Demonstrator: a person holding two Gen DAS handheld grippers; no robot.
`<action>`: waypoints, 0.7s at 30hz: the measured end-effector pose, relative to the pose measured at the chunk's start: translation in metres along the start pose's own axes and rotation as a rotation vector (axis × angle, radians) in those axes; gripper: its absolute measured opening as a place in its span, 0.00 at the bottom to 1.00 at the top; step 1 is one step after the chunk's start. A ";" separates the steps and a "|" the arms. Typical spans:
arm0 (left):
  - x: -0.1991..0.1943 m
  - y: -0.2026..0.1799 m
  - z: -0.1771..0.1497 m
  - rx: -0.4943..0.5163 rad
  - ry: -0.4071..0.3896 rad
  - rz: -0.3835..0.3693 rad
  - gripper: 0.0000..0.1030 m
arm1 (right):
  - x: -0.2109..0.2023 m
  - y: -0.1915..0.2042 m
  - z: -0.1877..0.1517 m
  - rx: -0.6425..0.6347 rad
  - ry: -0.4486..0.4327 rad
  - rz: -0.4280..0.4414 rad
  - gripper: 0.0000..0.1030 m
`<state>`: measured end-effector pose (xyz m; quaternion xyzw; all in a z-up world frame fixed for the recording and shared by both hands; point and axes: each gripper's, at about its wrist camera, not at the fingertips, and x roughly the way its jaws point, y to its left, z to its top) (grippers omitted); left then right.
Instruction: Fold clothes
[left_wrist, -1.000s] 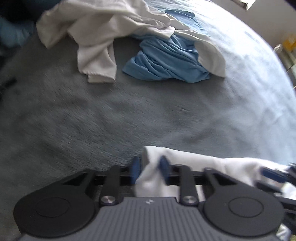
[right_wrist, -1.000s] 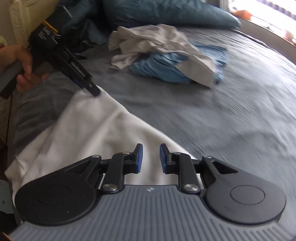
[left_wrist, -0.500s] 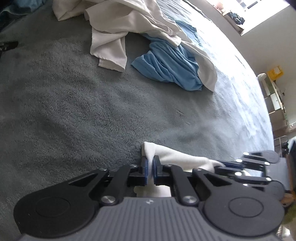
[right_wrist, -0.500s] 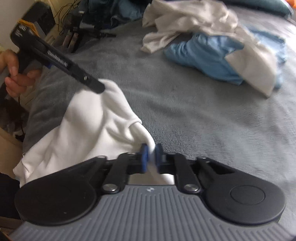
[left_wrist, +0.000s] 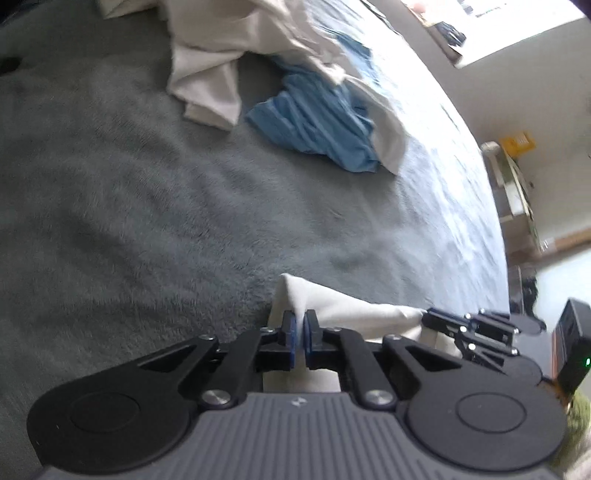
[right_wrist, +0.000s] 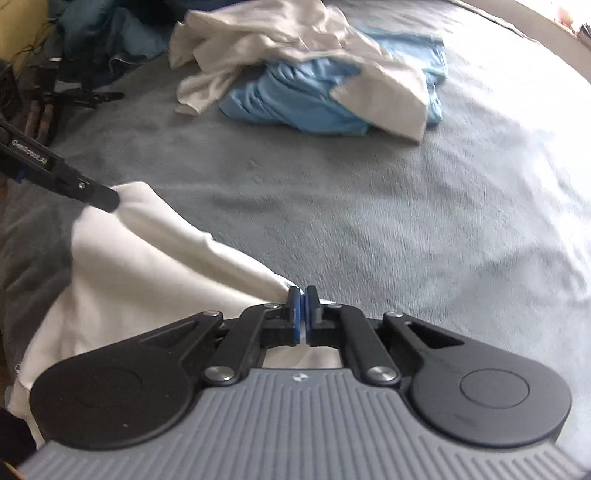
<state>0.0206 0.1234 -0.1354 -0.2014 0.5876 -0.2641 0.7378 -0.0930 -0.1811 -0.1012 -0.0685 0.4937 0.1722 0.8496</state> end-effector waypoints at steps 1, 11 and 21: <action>0.003 0.001 0.006 0.021 0.014 -0.016 0.19 | -0.002 0.000 0.002 0.000 -0.004 0.020 0.02; 0.060 0.006 0.065 0.306 0.217 -0.229 0.57 | 0.009 -0.007 0.016 -0.071 0.019 0.161 0.11; 0.077 -0.013 0.045 0.605 0.452 -0.323 0.24 | 0.044 -0.007 0.032 -0.323 0.127 0.325 0.39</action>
